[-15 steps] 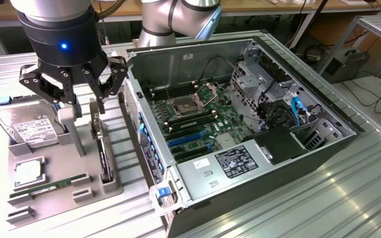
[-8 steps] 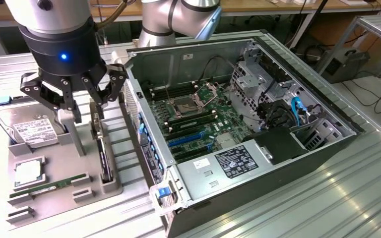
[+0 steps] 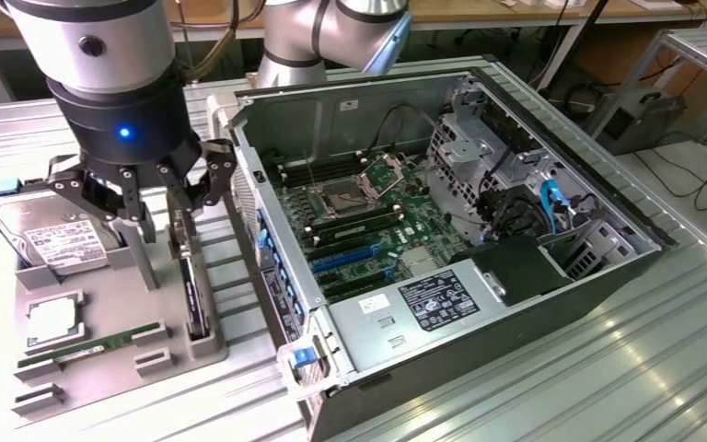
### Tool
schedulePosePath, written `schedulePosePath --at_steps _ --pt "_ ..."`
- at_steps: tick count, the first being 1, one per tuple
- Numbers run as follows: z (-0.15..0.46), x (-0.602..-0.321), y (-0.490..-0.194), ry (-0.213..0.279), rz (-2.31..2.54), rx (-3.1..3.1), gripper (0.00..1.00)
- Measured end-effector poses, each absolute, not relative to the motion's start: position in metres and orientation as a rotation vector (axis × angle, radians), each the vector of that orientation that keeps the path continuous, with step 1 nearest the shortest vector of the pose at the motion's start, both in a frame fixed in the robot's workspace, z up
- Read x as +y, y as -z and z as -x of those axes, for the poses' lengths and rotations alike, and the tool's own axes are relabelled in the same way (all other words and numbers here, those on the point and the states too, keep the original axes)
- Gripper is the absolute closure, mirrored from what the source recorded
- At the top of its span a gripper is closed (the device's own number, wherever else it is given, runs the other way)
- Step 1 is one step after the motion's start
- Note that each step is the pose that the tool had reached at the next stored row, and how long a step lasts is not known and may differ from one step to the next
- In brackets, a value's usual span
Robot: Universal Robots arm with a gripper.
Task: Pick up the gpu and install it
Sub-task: 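Pick up the gpu and move the gpu toward the slot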
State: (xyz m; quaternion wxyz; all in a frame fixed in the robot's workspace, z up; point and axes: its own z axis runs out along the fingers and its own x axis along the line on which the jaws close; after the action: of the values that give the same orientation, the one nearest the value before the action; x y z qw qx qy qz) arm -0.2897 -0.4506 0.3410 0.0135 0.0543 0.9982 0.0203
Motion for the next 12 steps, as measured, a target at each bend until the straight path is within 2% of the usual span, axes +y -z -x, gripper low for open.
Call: schedulePosePath --at_steps 6,7,12 --pt "0.29 -0.451 -0.328 -0.062 -0.279 3.1 0.58" --pt "0.289 -0.451 -0.31 -0.06 -0.373 3.089 0.58" --pt "0.289 -0.45 -0.299 -0.062 -0.243 3.103 0.58"
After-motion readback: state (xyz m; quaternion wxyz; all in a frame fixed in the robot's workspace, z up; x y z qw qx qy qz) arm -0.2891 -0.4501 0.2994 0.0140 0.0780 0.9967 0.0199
